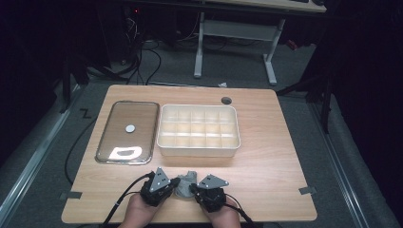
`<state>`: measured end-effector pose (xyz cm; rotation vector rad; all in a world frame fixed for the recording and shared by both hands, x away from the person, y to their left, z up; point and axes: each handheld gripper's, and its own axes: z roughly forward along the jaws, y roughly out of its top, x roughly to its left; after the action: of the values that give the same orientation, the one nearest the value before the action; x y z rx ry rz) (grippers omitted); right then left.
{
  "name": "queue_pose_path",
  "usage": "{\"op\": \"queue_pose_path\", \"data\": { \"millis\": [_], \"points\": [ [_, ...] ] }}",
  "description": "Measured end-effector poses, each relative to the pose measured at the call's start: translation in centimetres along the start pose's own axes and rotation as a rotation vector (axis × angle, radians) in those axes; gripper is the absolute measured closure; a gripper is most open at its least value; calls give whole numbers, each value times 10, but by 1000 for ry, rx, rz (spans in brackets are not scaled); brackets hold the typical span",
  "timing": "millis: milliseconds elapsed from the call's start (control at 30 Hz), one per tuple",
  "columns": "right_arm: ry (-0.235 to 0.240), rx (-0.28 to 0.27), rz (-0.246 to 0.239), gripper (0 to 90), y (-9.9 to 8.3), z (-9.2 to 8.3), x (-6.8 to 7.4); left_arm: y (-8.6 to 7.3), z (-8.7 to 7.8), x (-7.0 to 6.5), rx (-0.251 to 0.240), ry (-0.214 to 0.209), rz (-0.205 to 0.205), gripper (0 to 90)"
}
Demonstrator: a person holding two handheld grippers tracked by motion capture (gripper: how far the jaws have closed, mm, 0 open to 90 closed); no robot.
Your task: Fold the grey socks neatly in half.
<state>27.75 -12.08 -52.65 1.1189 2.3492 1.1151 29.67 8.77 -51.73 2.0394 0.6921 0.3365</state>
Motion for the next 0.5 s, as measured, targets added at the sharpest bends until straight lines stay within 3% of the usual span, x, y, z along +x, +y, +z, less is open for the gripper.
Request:
{"op": "queue_pose_path", "data": {
  "millis": [33, 67, 100, 200, 233, 333, 500],
  "points": [
    [-1, -2, 3, 862, 0, 0, 0, 6, -4, -9, -35, -42, -5, 859],
    [-1, -2, 3, 862, 0, 0, 0, 6, -4, -9, -35, -42, -5, 857],
    [-2, -3, 3, 862, -1, 0, 0, 8, -3, -16, -35, -71, -8, 855],
    [-1, -5, 5, 862, -1, 0, 0, 4, 3, -17, 2, -50, 7, 855],
    [2, -7, 6, 862, -1, 0, 0, -1, 7, -13, 41, -24, 1, 858],
    [6, -9, 13, 861, -2, 0, -1, -7, 8, -7, 69, 0, -5, 864],
    [8, -9, 17, 853, -2, 0, -1, -11, 10, -8, 66, 17, 17, 864]
  ]
}}
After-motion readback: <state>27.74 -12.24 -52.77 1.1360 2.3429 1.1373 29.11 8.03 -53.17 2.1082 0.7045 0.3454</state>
